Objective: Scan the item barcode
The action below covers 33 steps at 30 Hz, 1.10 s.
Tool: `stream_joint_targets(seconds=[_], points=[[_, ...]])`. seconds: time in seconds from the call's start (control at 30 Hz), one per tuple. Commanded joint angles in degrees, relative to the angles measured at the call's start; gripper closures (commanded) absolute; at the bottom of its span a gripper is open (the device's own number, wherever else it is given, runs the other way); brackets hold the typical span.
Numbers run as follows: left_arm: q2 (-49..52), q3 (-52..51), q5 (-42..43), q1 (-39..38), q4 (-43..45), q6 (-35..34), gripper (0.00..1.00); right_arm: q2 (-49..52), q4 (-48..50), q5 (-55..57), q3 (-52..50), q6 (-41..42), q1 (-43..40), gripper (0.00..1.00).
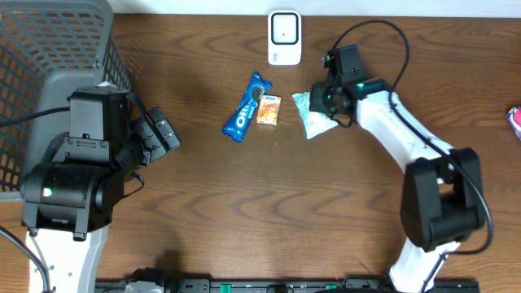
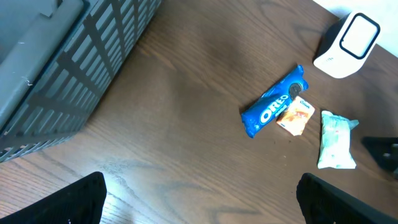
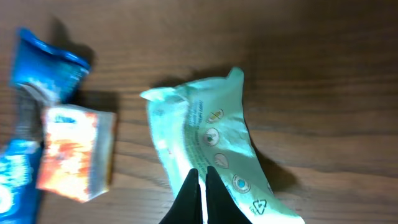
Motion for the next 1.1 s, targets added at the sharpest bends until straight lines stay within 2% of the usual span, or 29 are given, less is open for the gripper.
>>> stream_joint_targets(seconds=[0.0,0.17,0.43,0.57,0.7,0.87,1.07], points=[[0.2,0.4,-0.7,0.3,-0.2,0.1,0.02,3.9,0.1,2.5,0.1,-0.6,1.4,0.99],[0.2,0.4,-0.7,0.3,-0.2,0.2,0.02,7.0,0.0,4.3,0.1,-0.7,1.7,0.99],[0.2,0.4,-0.7,0.3,-0.2,0.1,0.02,2.4,-9.0,23.7,1.9,-0.7,1.8,0.99],[0.2,0.4,-0.7,0.3,-0.2,0.1,0.02,-2.0,-8.7,22.2,2.0,-0.7,1.8,0.97],[0.2,0.4,-0.7,0.3,-0.2,0.1,0.02,-4.3,-5.4,15.6,2.0,-0.7,1.8,0.98],[0.2,0.4,-0.7,0.3,-0.2,0.1,0.02,-3.6,1.6,5.4,1.9,-1.1,1.8,0.99],[0.2,0.4,-0.7,0.3,-0.2,0.1,0.02,-0.2,3.4,4.7,1.8,-1.1,1.8,0.98]])
